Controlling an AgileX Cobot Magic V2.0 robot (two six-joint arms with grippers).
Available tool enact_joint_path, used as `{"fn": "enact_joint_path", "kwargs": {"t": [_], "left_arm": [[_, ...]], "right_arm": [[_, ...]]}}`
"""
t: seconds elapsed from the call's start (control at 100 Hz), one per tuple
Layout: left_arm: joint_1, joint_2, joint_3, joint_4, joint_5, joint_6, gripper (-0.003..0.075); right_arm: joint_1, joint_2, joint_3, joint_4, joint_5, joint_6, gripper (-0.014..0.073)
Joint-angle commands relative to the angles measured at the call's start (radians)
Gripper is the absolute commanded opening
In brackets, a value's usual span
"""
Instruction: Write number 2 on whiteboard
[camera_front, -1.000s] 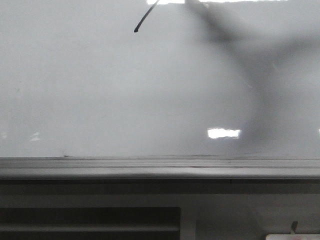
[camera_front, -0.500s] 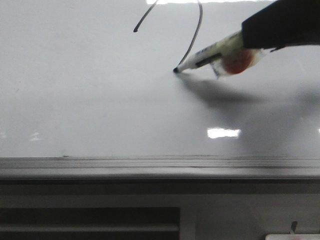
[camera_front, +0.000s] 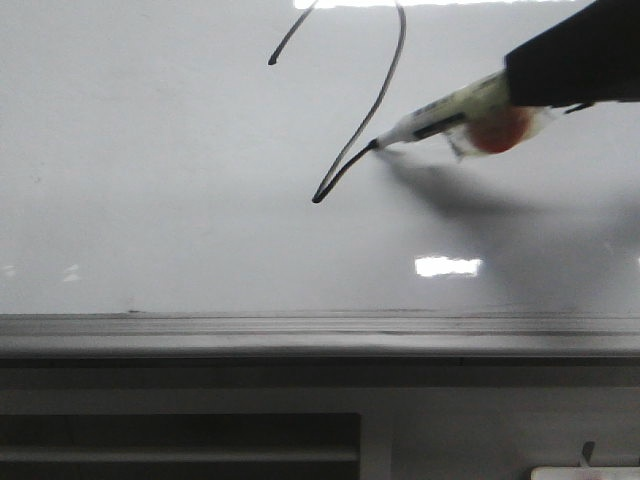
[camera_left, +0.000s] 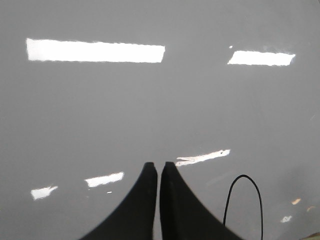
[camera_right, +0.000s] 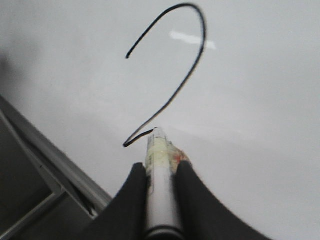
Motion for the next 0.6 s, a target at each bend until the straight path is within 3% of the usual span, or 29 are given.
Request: {"fn": "enact_joint_path", "kwargs": {"t": [0.0, 0.1, 0.26, 0.59], "left_arm": [[-0.005, 0.002, -0.028, 0.009, -0.050, -0.008, -0.0020], [-0.005, 0.002, -0.028, 0.009, -0.050, -0.008, -0.0020], [-0.005, 0.002, -0.028, 0.006, -0.038, -0.008, -0.0020], [-0.007, 0.070, -0.108, 0.006, 0.198, -0.008, -0.0019]], "right_arm": [[-0.012, -0.058, 0.010, 0.074, -0.137, -0.012, -0.0046], [-0.012, -0.116, 0.032, 0.092, -0.113, -0.012, -0.0046], [-0.012, -0.180, -0.013, 0.130, 0.072, 0.021, -0.0046], [-0.012, -0.123, -0.170, 0.124, 0.155, 0.054, -0.0046]]}}
